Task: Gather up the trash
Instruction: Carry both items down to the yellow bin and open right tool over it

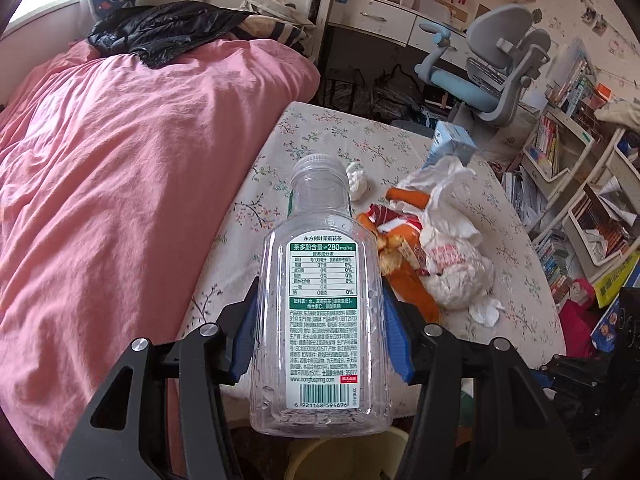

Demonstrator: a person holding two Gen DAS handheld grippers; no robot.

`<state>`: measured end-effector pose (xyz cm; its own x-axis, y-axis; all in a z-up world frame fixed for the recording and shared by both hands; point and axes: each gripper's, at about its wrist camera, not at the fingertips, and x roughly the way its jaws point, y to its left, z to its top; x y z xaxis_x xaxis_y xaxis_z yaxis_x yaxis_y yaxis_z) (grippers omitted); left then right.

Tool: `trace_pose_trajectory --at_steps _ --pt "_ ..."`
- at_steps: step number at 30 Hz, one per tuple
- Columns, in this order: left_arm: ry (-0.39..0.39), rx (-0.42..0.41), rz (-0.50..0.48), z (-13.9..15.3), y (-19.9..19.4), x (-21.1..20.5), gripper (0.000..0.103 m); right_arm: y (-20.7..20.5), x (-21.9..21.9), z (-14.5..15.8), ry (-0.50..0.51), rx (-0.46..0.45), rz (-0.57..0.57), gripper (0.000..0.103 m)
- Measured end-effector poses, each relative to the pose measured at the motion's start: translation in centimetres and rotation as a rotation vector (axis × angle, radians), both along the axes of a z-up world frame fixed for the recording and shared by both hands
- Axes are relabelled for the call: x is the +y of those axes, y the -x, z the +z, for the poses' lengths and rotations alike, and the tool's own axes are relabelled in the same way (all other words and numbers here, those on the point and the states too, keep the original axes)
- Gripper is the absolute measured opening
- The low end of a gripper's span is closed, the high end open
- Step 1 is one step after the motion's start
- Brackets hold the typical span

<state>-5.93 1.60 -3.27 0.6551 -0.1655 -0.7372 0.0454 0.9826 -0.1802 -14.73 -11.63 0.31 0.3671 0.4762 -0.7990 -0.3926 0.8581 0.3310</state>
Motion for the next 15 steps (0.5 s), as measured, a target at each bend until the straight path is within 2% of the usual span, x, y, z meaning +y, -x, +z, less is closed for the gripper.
trace_pose_trajectory --at_steps 12,15 --pt "-0.05 0.051 -0.1 -3.1 8.6 -3.2 0.052 5.5 3.4 -4.5 0.055 0.117 0.061 0.049" --pt "-0.059 0.069 -0.115 -4.0 10.0 -3.7 0.052 5.9 3.7 -5.3 0.075 0.137 0.065 0.054"
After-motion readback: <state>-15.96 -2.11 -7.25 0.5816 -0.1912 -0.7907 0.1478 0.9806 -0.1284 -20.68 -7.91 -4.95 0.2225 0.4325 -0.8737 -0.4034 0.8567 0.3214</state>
